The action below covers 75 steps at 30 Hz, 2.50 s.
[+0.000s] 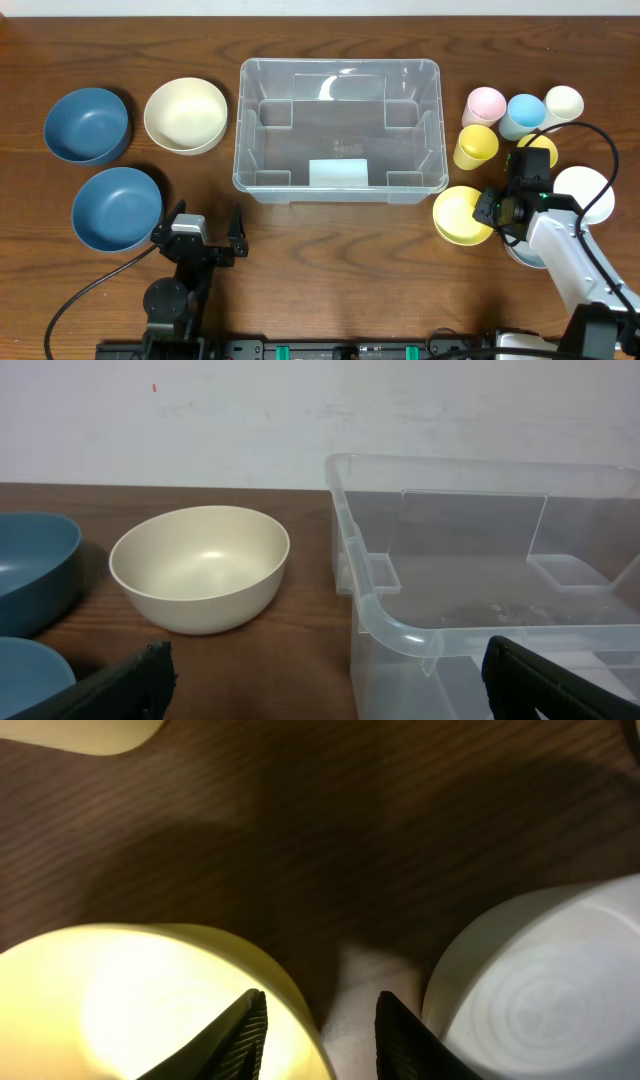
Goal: Pack container
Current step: 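Close the right gripper on the yellow bowl rim and lift, then carry the yellow bowl into the container and lower it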
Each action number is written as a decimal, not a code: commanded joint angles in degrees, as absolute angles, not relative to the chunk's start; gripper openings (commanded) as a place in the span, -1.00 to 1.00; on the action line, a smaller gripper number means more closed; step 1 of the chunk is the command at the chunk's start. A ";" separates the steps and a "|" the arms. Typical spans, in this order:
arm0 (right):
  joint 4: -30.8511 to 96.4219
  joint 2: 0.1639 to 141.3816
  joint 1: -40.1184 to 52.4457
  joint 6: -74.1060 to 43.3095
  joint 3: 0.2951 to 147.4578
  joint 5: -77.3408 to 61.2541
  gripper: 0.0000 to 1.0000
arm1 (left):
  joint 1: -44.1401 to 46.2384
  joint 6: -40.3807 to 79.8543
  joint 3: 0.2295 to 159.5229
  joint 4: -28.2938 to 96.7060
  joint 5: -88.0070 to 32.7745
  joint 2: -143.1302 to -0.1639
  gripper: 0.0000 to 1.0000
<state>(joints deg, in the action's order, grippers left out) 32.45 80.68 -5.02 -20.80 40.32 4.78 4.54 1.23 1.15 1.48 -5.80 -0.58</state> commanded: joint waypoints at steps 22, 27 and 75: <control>34.61 86.11 -5.37 -22.31 40.12 5.76 -0.98 | 4.25 0.45 0.23 3.55 -6.66 -0.23 0.96; 38.15 85.60 -5.37 -23.31 40.42 3.77 -0.98 | 4.25 0.45 0.23 3.53 -6.66 -0.23 0.96; 68.51 87.20 7.94 -8.27 101.14 -13.52 -0.97 | 4.25 0.45 0.23 3.53 -6.66 -0.23 0.96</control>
<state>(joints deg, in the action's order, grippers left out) 67.51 80.84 5.43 -8.91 95.15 -13.28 4.54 1.21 1.15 1.45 -5.80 -0.58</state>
